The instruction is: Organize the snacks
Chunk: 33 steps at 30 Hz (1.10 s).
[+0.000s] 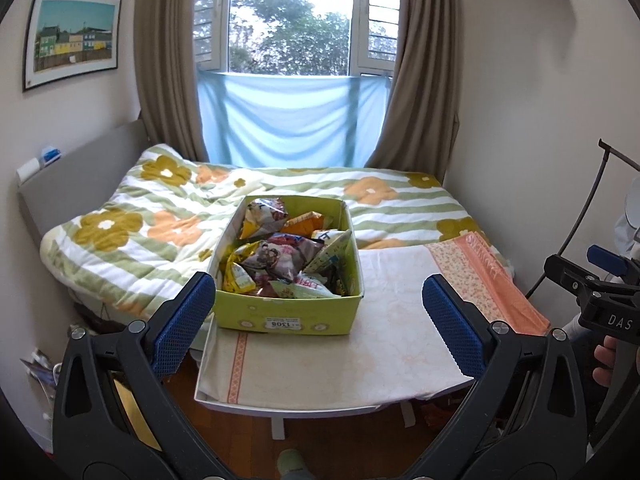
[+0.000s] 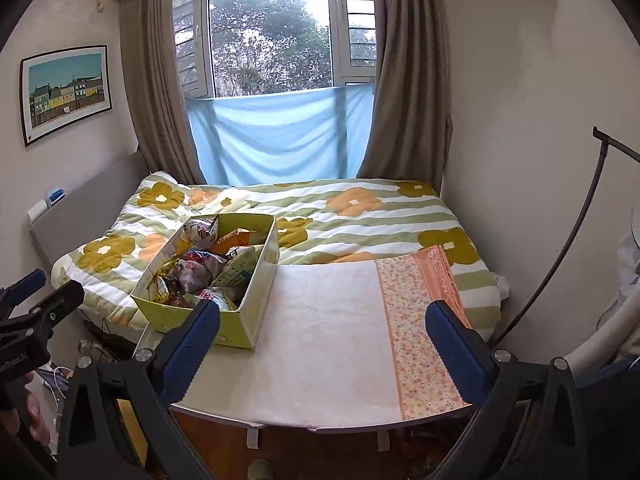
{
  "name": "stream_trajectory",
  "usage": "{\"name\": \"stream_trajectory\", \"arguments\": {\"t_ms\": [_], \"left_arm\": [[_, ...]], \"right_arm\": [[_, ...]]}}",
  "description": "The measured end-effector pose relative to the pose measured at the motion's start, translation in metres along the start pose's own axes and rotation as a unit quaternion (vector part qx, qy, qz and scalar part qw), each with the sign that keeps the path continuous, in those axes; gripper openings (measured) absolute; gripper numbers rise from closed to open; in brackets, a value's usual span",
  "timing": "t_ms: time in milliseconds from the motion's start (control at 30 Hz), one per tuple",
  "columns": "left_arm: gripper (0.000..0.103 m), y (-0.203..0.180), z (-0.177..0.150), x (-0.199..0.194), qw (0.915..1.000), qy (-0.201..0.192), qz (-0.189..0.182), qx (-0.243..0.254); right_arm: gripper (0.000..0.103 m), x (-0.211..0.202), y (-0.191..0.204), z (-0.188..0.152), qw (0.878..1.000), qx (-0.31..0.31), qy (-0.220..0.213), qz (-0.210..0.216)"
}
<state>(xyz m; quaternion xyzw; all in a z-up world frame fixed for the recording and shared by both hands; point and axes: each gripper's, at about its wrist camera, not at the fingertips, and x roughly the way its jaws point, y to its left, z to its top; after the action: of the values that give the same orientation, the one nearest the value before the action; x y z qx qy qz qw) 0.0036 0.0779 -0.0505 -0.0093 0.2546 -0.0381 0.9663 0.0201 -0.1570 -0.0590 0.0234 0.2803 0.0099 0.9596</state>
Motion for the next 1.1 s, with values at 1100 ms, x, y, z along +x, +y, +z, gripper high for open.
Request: {"name": "stream_trajectory", "arguments": {"t_ms": [1100], "left_arm": [[0.103, -0.0048, 0.0008, 0.0089, 0.9999, -0.002, 0.005, 0.010]], "right_arm": [[0.102, 0.0009, -0.0011, -0.0025, 1.000, 0.001, -0.005, 0.001]]}}
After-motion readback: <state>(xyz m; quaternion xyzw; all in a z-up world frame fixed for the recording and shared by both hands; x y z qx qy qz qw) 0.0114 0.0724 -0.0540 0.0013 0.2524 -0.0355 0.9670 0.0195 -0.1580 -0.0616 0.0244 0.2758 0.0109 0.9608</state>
